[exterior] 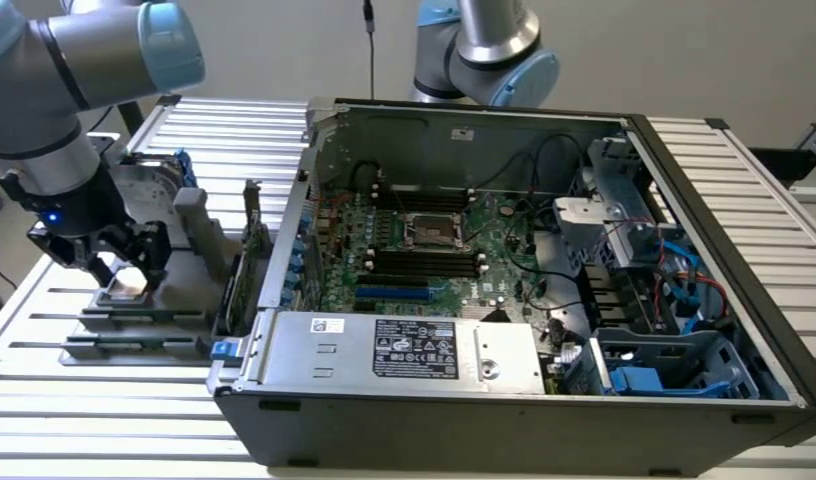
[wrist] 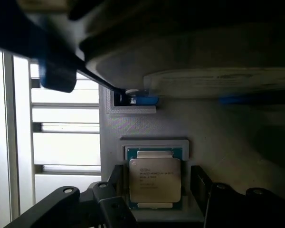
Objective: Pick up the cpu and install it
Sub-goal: 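Pick up the cpu and move it towards the insertion slot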
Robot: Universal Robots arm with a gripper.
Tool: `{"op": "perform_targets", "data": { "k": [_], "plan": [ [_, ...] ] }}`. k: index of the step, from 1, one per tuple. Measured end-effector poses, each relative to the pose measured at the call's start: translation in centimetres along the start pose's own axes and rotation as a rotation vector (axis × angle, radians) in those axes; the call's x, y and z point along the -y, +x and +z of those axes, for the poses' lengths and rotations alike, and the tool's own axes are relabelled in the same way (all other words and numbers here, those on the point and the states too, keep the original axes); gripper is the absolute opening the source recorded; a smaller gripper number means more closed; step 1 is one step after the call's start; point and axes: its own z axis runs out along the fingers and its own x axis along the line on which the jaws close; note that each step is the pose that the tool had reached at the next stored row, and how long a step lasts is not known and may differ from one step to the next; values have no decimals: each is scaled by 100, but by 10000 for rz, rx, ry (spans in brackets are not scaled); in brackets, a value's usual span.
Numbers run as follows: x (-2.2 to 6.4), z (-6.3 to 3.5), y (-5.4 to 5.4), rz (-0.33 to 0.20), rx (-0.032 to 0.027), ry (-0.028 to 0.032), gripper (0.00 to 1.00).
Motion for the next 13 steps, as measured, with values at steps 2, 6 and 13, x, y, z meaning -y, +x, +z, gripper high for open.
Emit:
{"op": "perform_targets", "data": {
  "k": [2,6,13],
  "plan": [
    [0,4,1,-6,-4,-1,67],
    [0,7,4,-40,-20,0,67],
    [-1,9,4,-165,-57,0,67]
  ]
}}
